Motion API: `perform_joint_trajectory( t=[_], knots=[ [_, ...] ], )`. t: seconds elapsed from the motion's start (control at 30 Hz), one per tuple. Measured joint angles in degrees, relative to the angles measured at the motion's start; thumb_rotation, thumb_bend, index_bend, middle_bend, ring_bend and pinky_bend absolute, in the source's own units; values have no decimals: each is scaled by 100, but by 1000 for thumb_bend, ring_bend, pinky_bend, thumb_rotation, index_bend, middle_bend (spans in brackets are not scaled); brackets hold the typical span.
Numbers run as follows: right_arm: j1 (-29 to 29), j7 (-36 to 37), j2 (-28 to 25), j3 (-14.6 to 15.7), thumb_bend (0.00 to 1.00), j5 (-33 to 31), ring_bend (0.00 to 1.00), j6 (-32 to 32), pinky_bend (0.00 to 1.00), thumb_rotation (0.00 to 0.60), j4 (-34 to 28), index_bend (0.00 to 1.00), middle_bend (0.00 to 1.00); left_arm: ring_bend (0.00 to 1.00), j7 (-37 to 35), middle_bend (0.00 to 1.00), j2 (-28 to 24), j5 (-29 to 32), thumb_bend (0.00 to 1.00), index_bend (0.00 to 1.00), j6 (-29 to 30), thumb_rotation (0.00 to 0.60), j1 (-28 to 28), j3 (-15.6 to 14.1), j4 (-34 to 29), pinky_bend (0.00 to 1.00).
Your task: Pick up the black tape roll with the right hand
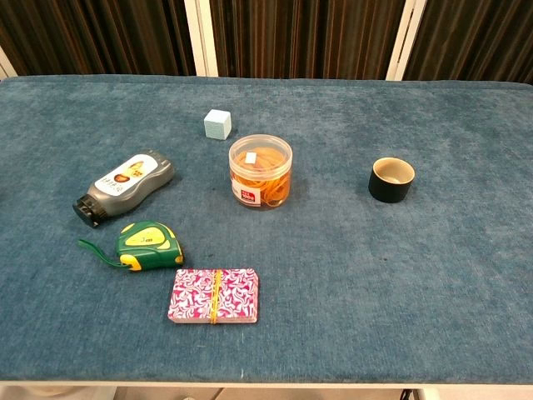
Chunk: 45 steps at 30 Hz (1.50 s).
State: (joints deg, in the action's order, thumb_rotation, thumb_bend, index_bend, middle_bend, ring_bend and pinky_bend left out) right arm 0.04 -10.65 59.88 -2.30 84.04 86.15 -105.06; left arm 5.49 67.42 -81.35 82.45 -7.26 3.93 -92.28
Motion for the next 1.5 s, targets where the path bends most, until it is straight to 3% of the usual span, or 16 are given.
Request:
perform_joint_trajectory(
  t=[0.63,0.73,0.9,1.07,1.27,1.5],
  knots=[
    [109,61,249,-137,359,-250,77,-130,139,600,338,68,98,122,120,42,0,-79,452,144,122,600,26,-9,-28,84],
    [246,308,301,-174,359,-334,104,-439,155,600,480,103,115,122,169,42,-3,-110,453,144,171,600,55,-24,-45,84],
    [596,898,687,-375,358,-425,199,-863,240,600,1237,235,206,122,183,42,-7,-60,453,144,124,600,48,-19,-53,84],
    [1104,1303,1295,-569,359,-485,199,-1354,240,600,2138,240,210,122,194,42,-29,-33,452,144,112,600,52,-17,-81,84],
    [1857,1179,1636,-706,358,-594,200,-2277,240,600,2328,251,210,123,188,42,-51,-11,452,145,93,600,54,-12,-96,84],
    [2541,721,2027,-852,359,-740,200,-2903,240,600,2302,251,210,123,205,42,-59,4,453,144,73,600,50,-14,-103,84]
  ],
)
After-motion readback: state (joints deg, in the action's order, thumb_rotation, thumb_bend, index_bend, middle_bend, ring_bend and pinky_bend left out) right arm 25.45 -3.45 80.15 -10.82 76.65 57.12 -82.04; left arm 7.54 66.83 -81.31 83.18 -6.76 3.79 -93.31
